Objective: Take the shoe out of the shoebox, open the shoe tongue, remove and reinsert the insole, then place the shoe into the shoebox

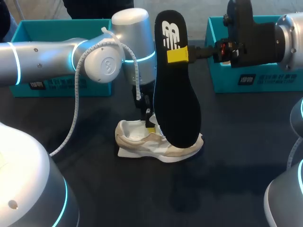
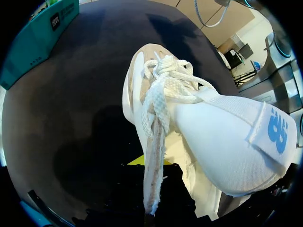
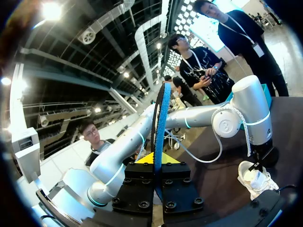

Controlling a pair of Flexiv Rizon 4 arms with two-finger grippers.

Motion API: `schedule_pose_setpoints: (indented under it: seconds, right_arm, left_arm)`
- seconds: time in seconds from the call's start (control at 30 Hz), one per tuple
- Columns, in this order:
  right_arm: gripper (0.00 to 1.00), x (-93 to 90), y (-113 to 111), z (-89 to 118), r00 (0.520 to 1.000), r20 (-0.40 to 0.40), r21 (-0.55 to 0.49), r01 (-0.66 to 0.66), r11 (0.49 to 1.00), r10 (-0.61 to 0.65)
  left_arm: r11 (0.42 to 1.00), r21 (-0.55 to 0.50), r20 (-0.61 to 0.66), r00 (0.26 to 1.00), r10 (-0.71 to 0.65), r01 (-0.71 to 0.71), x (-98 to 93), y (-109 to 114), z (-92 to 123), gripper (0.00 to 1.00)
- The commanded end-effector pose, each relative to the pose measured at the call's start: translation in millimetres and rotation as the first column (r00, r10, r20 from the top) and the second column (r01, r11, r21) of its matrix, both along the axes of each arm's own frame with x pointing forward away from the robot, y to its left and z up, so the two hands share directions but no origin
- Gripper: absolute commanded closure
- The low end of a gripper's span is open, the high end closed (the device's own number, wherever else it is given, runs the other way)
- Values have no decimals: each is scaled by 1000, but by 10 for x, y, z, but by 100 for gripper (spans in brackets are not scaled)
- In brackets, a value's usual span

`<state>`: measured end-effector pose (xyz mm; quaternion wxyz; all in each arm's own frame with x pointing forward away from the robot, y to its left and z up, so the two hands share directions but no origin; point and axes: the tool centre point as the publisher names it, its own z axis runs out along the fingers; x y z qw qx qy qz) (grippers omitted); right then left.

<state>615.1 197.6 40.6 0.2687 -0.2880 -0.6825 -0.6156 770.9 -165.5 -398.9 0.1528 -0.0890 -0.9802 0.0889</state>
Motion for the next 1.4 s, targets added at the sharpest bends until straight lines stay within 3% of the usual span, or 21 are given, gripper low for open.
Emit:
schedule_pose_setpoints:
  seconds: [0.03,0.27,0.57,0.8,1.13,1.27,1.4]
  right_arm:
    - [100,8,35,-6,1000,-2,-1,1,1000,-1]
    - [100,8,35,-6,1000,-2,-1,1,1000,-1]
    - [100,8,35,-6,1000,-2,-1,1,1000,-1]
    - [100,8,35,-6,1000,-2,-1,1,1000,-1]
    - [100,8,35,-6,1000,-2,-1,1,1000,-1]
    - [100,8,35,-6,1000,-2,-1,1,1000,-1]
    - [100,8,35,-6,1000,-2,-1,1,1000,-1]
  left_arm:
    - [1000,2,-5,1000,-7,7,8,13,8,100]
    - [999,-15,-19,999,-39,39,-23,1,59,100]
    - [959,-51,-92,955,-282,278,85,16,221,100]
    - [808,-51,-199,787,-585,588,107,23,396,100]
    - [520,3,-93,518,-851,854,80,-66,610,100]
    - [413,-28,-48,411,-910,910,76,-107,710,100]
    - [405,-26,-37,404,-914,914,74,-158,738,100]
